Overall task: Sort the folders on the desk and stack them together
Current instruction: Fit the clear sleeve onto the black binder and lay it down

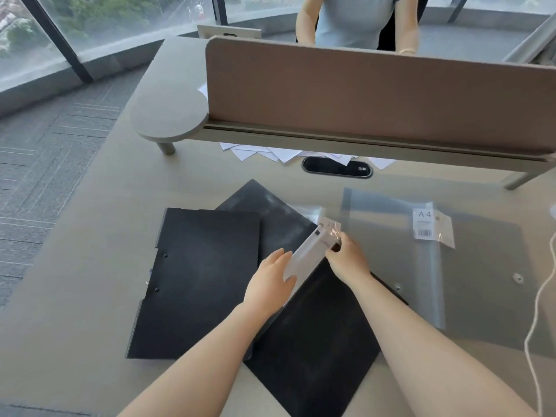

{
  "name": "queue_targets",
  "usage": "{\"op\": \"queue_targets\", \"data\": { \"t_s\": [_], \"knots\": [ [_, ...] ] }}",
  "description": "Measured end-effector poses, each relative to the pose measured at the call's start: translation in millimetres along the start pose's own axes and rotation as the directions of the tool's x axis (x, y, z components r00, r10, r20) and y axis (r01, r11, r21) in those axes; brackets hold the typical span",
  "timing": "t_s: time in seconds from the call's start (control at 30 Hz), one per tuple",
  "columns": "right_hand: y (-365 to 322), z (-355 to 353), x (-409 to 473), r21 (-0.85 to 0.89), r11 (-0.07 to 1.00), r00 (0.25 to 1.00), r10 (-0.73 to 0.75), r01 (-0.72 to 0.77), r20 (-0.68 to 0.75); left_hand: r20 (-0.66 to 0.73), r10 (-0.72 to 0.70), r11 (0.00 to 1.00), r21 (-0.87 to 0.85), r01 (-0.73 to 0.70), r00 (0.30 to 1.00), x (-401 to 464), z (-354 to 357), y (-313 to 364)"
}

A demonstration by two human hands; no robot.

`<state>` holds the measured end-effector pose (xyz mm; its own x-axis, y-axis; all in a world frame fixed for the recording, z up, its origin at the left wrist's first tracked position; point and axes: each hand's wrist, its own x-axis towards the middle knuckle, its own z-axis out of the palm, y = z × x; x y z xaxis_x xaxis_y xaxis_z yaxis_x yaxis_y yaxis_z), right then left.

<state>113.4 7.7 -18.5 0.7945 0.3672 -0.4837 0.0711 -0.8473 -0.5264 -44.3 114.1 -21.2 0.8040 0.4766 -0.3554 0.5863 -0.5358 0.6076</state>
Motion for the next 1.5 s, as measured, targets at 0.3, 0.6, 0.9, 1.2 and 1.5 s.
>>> {"op": "queue_targets", "data": {
  "t_s": [0.3,0.6,0.9,1.2,1.5],
  "knots": [
    [1.8,0.6,12.6,0.048,0.999,1.000,-0.003,0.004,-0.010,-0.012,-0.058,0.998,0.009,0.058,0.998,6.7,20.3,13.6],
    [-16.4,-32.4,-5.9,0.161,0.987,0.999,-0.005,-0.004,0.051,-0.106,-0.065,0.998,-0.034,0.061,0.992,7.8,11.9,34.6],
    [-28.4,-80.6,-33.2,0.180,0.976,0.991,-0.114,0.125,-0.067,-0.135,-0.050,0.996,-0.083,0.039,0.990,0.3,-9.6,67.4],
    [-49.4,-131.9,-60.4,0.326,0.895,0.944,-0.238,0.305,-0.230,-0.139,0.050,0.956,-0.281,-0.088,0.989,-20.7,-33.2,113.8],
    [-92.7,-170.6,-98.5,0.518,0.674,0.848,-0.379,0.527,-0.370,-0.305,0.176,0.876,-0.386,-0.291,0.936,-42.4,-77.7,159.8]
  ]
}}
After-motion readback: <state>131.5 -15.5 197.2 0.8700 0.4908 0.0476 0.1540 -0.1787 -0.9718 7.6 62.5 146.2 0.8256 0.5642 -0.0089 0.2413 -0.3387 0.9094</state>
